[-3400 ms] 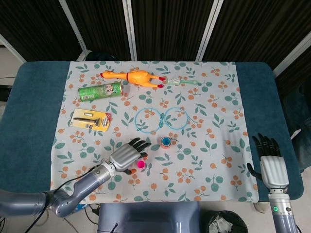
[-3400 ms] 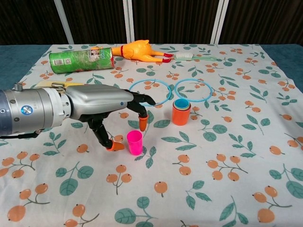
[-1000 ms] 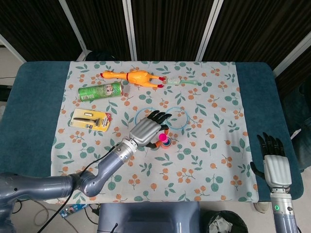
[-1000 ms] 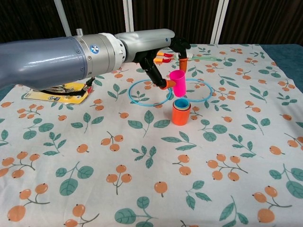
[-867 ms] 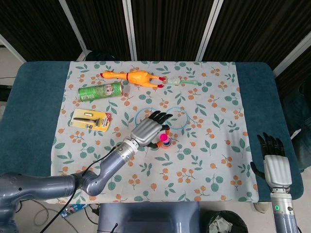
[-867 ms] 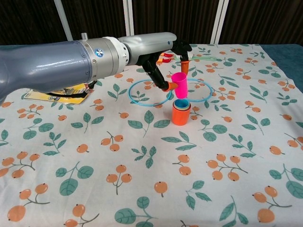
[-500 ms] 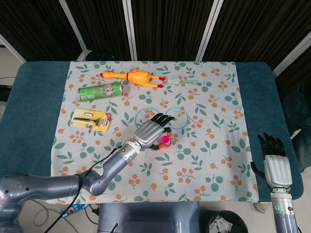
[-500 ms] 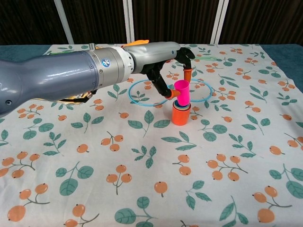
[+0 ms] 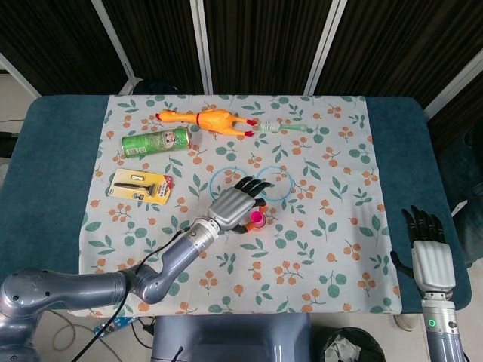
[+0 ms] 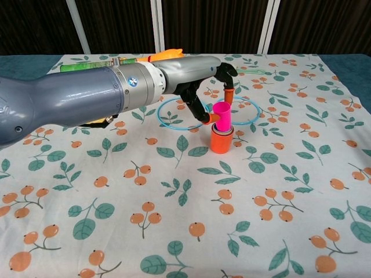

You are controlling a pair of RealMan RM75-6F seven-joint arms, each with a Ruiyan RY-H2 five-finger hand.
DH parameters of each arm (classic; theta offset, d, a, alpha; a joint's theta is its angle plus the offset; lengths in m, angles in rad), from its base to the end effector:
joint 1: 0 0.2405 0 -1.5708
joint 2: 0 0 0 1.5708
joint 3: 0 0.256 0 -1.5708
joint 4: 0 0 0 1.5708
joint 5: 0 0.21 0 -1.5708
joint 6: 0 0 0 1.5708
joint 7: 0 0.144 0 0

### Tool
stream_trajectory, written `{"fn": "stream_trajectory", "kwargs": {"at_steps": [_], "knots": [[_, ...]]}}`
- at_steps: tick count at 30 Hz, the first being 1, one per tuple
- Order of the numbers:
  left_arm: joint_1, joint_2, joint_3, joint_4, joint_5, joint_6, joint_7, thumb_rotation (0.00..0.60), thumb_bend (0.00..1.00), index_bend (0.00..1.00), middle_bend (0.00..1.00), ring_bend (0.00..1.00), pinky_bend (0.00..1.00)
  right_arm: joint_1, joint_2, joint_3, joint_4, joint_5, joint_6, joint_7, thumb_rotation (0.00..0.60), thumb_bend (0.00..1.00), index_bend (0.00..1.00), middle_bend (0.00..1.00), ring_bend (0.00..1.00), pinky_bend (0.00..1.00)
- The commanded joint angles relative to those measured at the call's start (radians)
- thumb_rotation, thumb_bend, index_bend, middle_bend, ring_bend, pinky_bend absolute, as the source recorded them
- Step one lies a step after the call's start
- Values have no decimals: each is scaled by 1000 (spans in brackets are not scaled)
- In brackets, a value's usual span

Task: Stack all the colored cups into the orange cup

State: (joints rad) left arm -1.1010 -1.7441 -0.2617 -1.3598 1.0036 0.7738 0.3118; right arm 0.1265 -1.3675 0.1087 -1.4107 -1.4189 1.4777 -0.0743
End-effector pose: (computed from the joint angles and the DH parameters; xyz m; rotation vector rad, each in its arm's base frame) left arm -0.0054 0.3601 -0.0829 -2.1588 -0.9431 -1.0839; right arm -0.3235 -0.2069 0.1074 1.3019 -0.8730 0.9002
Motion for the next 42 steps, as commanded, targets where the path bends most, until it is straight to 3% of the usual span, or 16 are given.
{"fn": "stream_trajectory", "kwargs": {"at_steps": [1,6,10,18,22,25,29,34,42], "knots": [[-1,0,4,3,-7,-4,5,600,336,442,38,0,0,0,0,0,0,0,-1,1,600,369,22,0,0,40],[-6,9,20,5,-38,1,57,600,271,165,0,0,0,2,11,-7,-1,-7,-14,10,600,369,21,0,0,40],[-8,17,28,-9,-51,26,106,600,190,50,0,0,0,3,17,-8,-4,-7,-21,14,600,366,16,0,0,40],[52,76,40,-145,47,231,179,600,182,56,0,0,0,2,20,-3,2,-3,-20,14,600,366,16,0,0,40],[153,192,114,-282,113,418,321,600,182,88,0,0,0,0,25,2,6,-3,-14,21,600,366,16,0,0,40],[247,281,159,-369,140,550,359,600,182,98,0,0,0,1,24,0,3,-5,-16,25,600,367,16,0,0,40],[370,398,218,-433,188,654,245,600,182,111,0,0,0,3,20,-4,0,-13,-19,17,600,366,16,0,0,40],[491,513,300,-394,284,711,4,600,182,129,0,0,0,7,13,-5,-5,-16,-21,6,600,366,16,0,0,40],[660,514,378,-226,369,823,-232,600,182,135,0,0,0,9,16,-17,-16,-29,-28,-15,600,366,15,0,0,40]]}}
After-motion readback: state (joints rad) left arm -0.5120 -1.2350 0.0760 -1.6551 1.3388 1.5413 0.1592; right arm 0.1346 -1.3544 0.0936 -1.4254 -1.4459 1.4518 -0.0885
